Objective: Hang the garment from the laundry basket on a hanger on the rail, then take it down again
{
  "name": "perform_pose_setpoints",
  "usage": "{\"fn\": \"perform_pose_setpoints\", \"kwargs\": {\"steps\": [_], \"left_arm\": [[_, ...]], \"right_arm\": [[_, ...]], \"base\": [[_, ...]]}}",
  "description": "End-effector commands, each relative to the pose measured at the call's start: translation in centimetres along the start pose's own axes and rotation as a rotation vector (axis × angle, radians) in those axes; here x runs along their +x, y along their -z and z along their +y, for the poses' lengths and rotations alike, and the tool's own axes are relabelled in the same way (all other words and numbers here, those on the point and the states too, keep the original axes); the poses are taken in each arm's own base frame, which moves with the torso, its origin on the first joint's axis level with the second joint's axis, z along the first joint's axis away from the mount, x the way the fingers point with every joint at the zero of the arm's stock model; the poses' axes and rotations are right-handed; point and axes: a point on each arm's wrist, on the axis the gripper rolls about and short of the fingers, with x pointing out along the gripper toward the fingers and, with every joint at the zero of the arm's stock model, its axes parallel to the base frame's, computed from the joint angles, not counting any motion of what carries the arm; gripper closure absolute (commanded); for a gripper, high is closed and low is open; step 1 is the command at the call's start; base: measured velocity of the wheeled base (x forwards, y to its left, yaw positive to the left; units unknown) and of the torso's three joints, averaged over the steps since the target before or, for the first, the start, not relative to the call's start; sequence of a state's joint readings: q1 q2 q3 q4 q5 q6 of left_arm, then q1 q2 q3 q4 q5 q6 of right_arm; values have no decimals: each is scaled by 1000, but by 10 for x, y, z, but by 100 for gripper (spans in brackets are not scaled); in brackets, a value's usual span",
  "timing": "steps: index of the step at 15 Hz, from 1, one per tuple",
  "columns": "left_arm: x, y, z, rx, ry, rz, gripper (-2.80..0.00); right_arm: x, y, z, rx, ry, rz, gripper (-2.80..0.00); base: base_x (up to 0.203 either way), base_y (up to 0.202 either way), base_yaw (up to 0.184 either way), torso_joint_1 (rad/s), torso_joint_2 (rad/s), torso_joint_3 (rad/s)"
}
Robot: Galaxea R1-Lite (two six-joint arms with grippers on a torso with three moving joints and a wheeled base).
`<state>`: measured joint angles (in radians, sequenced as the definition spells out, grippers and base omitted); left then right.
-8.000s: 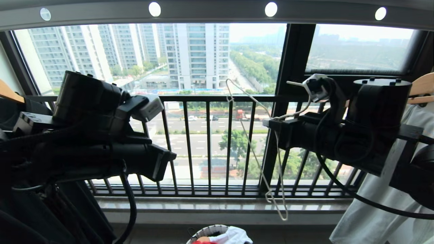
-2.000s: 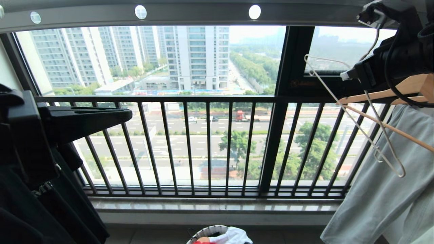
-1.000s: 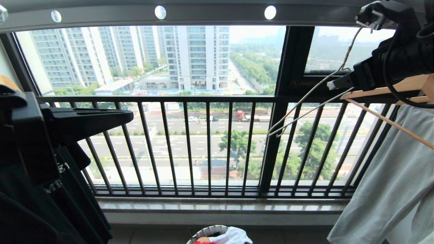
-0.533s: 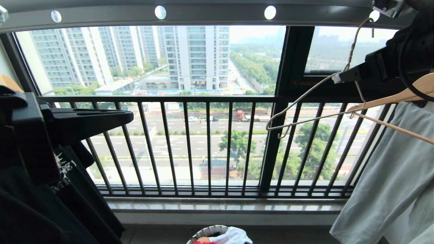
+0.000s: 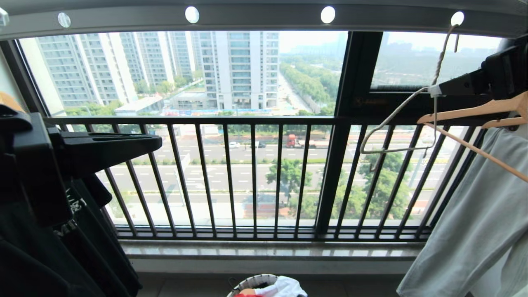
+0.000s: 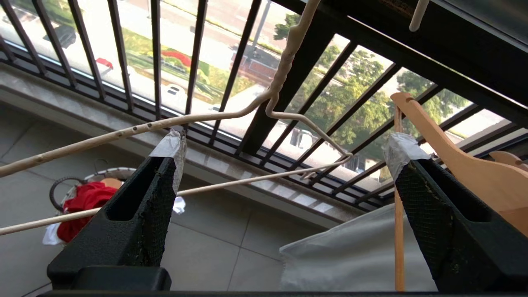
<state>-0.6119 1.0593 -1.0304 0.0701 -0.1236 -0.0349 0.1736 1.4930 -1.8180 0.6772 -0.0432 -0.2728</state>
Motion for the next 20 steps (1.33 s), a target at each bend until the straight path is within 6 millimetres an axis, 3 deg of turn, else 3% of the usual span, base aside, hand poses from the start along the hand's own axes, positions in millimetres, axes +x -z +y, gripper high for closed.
{"fn": "perform_pose_setpoints", "kwargs": {"steps": [1, 5, 6, 12, 15, 20], "left_arm": [[-1, -1, 0, 0, 1, -5, 0], [-1, 0, 0, 0, 1, -4, 0], [-1, 0, 0, 0, 1, -3, 0], [0, 8, 0, 1, 1, 24, 0], [-12, 14, 1, -6, -24, 17, 0], [-78, 36, 0, 1, -240, -111, 0]], "right_arm": [[-32, 6, 0, 0, 8, -37, -280], [-75, 27, 5, 0, -6, -67, -280], [-88, 34, 7, -1, -17, -82, 0], [-151, 60, 12, 54, -52, -204, 0], [-197, 73, 14, 172, -39, -327, 0], [-277, 125, 24, 277, -15, -542, 0]], "base": [[0, 0, 0, 0, 0, 0], [0, 0, 0, 0, 0, 0], [0, 0, 0, 0, 0, 0], [0, 0, 0, 0, 0, 0], [0, 0, 0, 0, 0, 0], [0, 0, 0, 0, 0, 0]]}}
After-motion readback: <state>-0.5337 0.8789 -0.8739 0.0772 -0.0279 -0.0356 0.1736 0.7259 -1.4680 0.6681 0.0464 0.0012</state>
